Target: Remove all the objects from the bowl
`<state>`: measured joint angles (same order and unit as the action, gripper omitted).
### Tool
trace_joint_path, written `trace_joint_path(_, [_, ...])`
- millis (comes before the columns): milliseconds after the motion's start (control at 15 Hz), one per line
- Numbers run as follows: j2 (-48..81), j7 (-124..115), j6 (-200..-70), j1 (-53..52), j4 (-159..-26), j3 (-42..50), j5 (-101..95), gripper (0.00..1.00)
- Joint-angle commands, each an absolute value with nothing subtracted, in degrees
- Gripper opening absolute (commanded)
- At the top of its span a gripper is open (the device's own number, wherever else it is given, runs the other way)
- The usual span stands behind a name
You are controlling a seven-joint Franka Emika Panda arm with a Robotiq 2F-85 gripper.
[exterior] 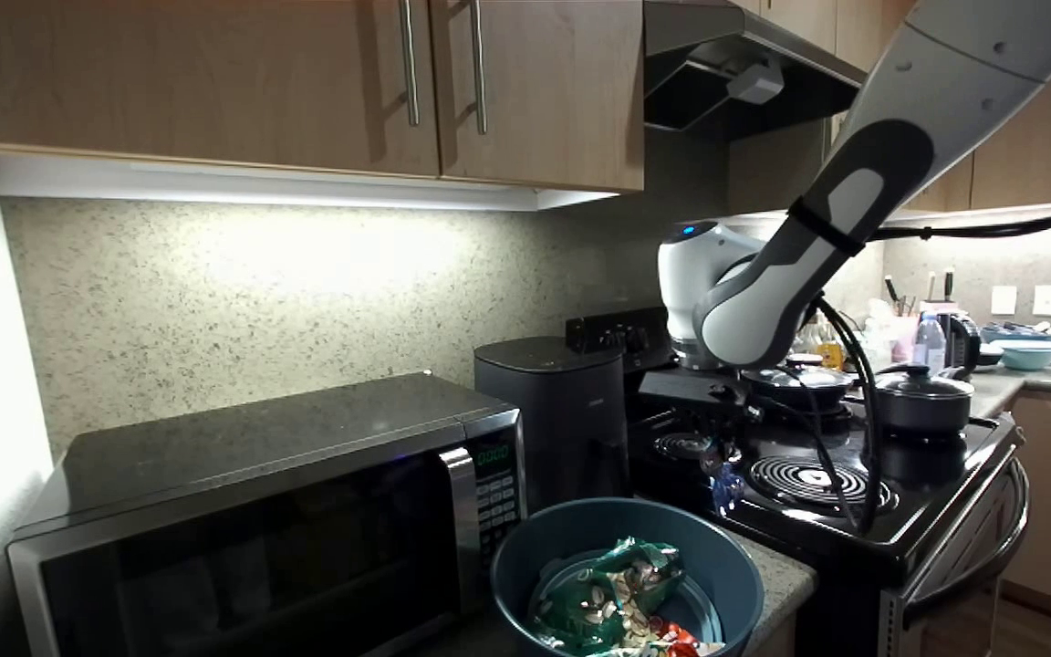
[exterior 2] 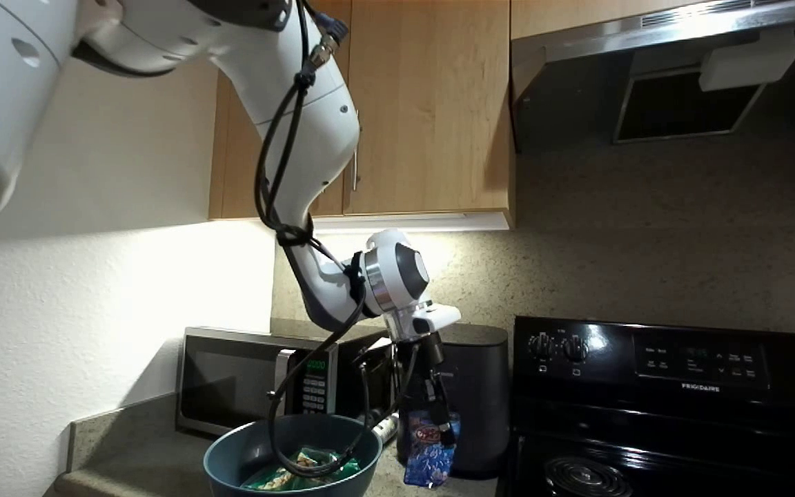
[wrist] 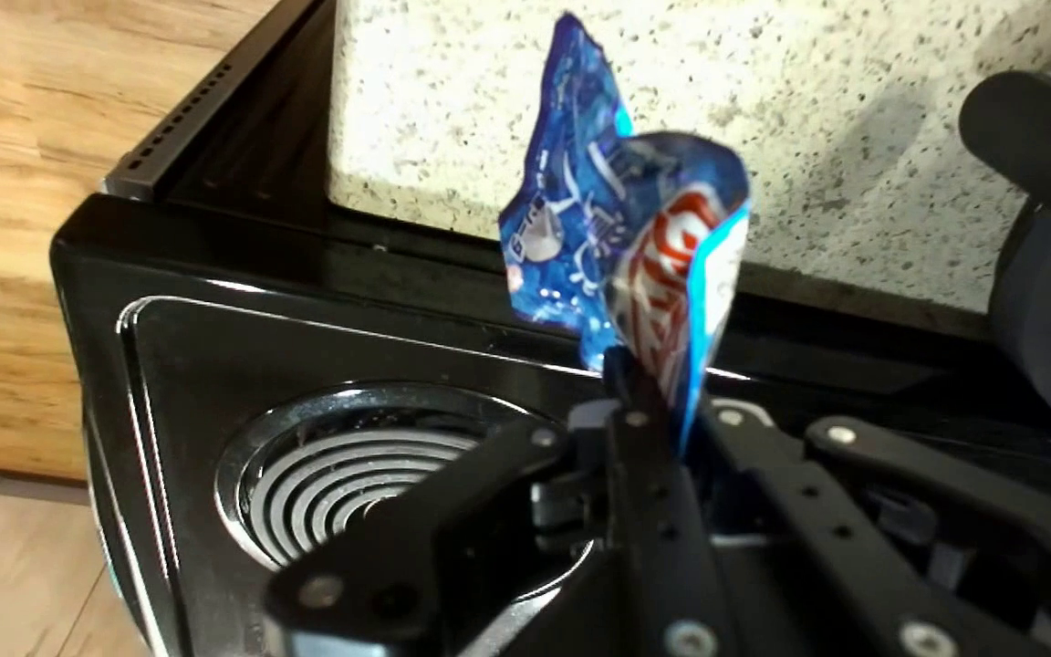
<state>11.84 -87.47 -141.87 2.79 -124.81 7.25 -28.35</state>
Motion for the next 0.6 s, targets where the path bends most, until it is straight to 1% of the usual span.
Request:
trace_joint_path(0, [16.2,-90.9,-140.8,0.9,-121.2,9.2,-28.1,0.11])
trace_joint_path(67, [16.9,-90.9,-140.7,0.6,-120.7,9.5,-27.7,0.33])
trace_joint_path(200, [17.8,-90.8,-140.8,0.1,-119.9,10.0,-27.0,0.36])
trace_joint_path(467, [17.2,-90.4,-140.0,-0.8,-119.7,10.3,-25.2,0.60])
trace_joint_path(533, [15.9,-89.8,-138.4,-1.1,-120.2,9.8,-24.0,0.68])
